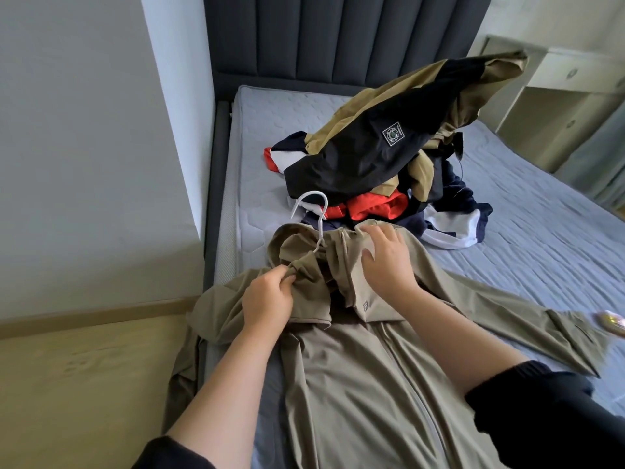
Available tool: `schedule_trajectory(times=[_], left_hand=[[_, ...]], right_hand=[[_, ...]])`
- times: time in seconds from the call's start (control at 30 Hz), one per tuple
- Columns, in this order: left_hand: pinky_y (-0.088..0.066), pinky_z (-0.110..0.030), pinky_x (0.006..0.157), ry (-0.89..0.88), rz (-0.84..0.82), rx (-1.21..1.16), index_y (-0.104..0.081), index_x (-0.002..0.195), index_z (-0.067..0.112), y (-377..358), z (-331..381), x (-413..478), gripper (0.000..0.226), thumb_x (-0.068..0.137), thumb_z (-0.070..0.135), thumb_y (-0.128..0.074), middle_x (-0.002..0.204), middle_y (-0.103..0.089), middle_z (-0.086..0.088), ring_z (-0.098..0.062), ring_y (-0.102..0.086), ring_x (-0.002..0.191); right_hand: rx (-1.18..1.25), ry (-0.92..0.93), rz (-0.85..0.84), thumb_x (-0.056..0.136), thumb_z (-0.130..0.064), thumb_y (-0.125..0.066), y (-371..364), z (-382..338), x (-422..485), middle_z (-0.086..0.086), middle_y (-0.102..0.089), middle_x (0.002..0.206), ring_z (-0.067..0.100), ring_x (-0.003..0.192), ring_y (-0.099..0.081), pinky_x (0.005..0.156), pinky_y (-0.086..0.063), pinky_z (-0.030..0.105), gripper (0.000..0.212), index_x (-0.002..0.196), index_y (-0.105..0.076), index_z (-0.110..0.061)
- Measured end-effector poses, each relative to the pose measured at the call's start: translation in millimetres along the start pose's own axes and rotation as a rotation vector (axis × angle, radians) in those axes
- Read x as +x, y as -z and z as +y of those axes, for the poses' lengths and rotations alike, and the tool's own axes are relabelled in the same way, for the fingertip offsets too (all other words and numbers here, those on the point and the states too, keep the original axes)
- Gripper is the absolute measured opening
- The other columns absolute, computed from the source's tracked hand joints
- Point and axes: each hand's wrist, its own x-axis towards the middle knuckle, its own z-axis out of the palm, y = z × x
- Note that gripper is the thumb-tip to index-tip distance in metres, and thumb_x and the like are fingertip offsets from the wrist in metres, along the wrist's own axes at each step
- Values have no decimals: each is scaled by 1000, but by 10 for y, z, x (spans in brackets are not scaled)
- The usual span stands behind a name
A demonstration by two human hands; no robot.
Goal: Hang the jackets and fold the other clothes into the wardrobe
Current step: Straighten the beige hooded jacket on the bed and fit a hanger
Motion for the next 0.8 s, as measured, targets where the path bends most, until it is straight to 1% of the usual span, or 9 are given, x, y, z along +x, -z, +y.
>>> schedule_trajectory(times=[0.1,0.17,0.23,0.3,0.37,0.47,0.6,0.7,0.8], left_hand=[[-40,-30,61,-24,23,-31,-69,89,7,-33,26,-12,13,91,10,-56,79,-68,-8,-26,-58,73],[-38,-28,61,-17,39,-45,-70,91,9,-44,49,-20,14,91,10,-57,81,-69,-6,-23,-58,74],[-34,-26,61,25,52,-44,-70,95,10,-24,106,1,15,92,11,-56,84,-70,-6,-24,-59,77],[-32,-26,62,68,65,-10,-70,100,11,65,220,82,17,93,14,-54,90,-70,-7,-26,-60,83],[-33,-27,66,62,68,36,-69,106,12,237,383,269,20,95,17,-53,98,-70,-9,-30,-61,90],[-39,-30,67,-24,81,81,-69,98,15,656,726,694,17,95,17,-53,96,-69,-9,-34,-60,91],[-34,-29,59,-126,197,151,-68,87,20,1317,1375,1142,18,92,13,-51,85,-67,-4,-31,-58,83],[-35,-28,61,-210,263,199,-68,87,21,1797,1868,1345,23,90,11,-48,85,-66,-1,-29,-57,83],[-30,-24,54,-360,308,263,-57,69,26,2389,2372,1470,30,88,5,-47,69,-55,6,-24,-52,72]], right_hand=[[-150,71,-187,88,-9,-45,-51,-57,98,1,-61,108,26,113,-47,103,-22,42,26,106,-61,-17],[-154,102,-222,82,-4,-45,-60,-139,120,2,-66,95,26,100,-53,95,-25,37,25,95,-63,-14],[-113,112,-144,80,-1,-47,-21,-248,134,9,-68,85,32,87,-56,81,-31,35,22,86,-66,-10],[-82,93,-63,81,-2,-48,81,-392,158,14,-68,80,36,80,-55,66,-26,34,18,78,-65,-7],[-45,73,11,81,-3,-48,239,-548,249,14,-66,75,37,75,-55,62,-22,34,17,71,-61,-6],[21,96,113,82,-2,-48,591,-841,502,14,-65,72,37,72,-55,62,-26,33,19,68,-58,-8],[120,125,255,80,-3,-47,1231,-1349,837,9,-64,69,34,67,-52,67,-30,33,20,65,-53,-14],[167,140,345,81,-5,-48,1695,-1729,1029,5,-64,73,28,66,-48,71,-34,34,17,69,-53,-17],[222,205,423,81,-4,-47,2203,-2074,1174,6,-65,76,31,72,-54,67,-37,33,16,74,-57,-15]])
